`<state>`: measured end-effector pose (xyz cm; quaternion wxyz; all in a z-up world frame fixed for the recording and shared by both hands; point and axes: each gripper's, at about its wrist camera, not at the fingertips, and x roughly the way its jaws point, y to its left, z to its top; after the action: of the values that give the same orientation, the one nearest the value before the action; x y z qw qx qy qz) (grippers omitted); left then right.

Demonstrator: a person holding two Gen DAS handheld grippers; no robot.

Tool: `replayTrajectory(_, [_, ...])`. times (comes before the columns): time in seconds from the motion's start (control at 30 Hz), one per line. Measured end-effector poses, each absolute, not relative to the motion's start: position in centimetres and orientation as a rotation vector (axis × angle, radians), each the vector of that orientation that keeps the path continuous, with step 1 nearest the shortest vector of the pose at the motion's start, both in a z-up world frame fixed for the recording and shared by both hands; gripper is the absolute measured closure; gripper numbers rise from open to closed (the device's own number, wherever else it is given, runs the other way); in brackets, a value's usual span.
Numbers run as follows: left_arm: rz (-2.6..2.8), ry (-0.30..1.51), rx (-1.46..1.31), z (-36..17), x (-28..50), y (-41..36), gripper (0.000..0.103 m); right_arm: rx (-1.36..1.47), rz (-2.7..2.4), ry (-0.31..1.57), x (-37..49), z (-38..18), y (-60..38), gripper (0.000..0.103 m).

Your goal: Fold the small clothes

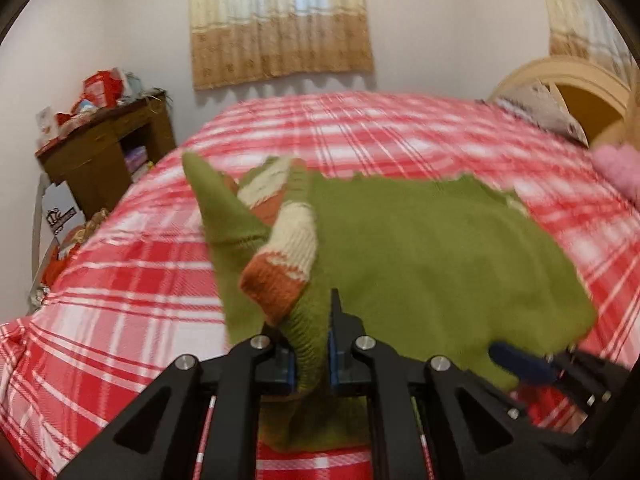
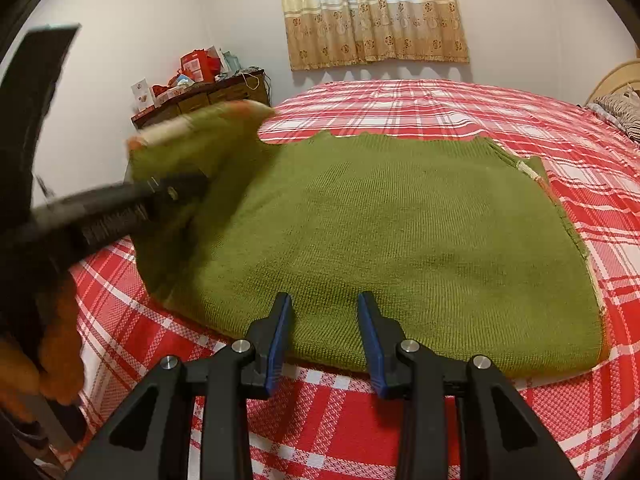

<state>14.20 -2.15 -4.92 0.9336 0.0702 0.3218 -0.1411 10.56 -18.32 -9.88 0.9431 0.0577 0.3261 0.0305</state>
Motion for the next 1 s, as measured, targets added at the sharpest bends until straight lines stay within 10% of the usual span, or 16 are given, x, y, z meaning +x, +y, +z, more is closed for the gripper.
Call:
replayTrajectory(0.47, [-0.380, 0.693, 0.102, -6.8, 13.3, -2.1, 0.092, 0.383, 0.237, 0.690, 14.6, -5.9, -22.7, 0.052])
replayTrajectory(0.6, [-0.375, 0.683, 0.112, -6.8, 13.0, -2.4, 0.092, 0.448, 0.348, 0.740, 20.5, -4.5, -21.9, 0.029])
replayTrajectory(1.0, [-0.412, 0.680, 0.060, -6.7, 12.2, -2.2, 0.092, 0.329, 0.520, 0.927, 32.4, -6.2, -14.3, 0.029])
